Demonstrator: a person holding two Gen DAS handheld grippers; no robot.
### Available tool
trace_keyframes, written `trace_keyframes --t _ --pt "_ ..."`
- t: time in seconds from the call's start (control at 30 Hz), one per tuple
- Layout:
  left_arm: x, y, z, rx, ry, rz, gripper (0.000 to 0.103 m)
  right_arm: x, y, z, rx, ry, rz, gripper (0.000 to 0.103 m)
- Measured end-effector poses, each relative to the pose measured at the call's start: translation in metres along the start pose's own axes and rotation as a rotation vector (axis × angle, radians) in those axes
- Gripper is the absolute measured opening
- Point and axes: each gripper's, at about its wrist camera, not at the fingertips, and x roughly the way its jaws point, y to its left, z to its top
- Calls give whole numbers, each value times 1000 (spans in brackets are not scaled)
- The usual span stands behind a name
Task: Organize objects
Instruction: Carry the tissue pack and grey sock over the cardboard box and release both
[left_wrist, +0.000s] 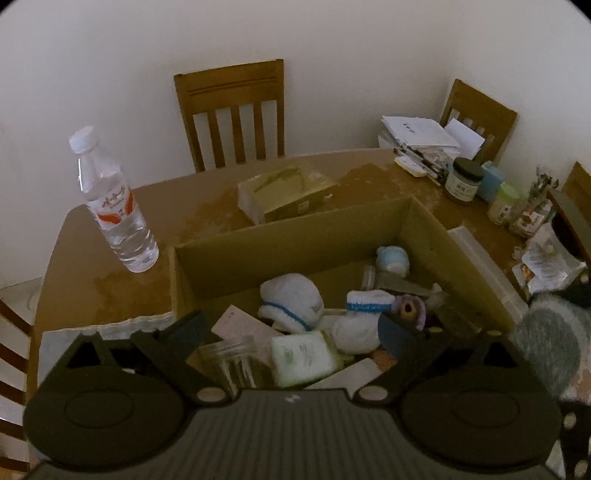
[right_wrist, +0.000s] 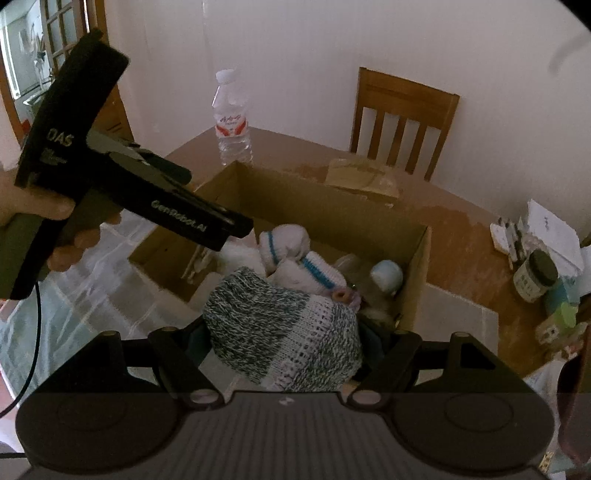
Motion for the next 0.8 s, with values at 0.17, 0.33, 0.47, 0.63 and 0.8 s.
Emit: trace_keyframes --t 0.17,0.33,0.47,0.63,0.8 --pt "0 4 -1 16 8 20 102 7 -10 11 5 -9 -8 82" --pt "1 8 -3 26 31 10 102 21 -22 25 5 -7 -18 82" --pt "0 12 -6 37 31 5 102 38 -33 40 12 1 -15 82" --pt "-3 16 -8 49 13 13 102 59 -42 63 14 1 -8 82" --pt "-2 25 -10 19 3 4 102 80 -42 82 -14 14 -3 82"
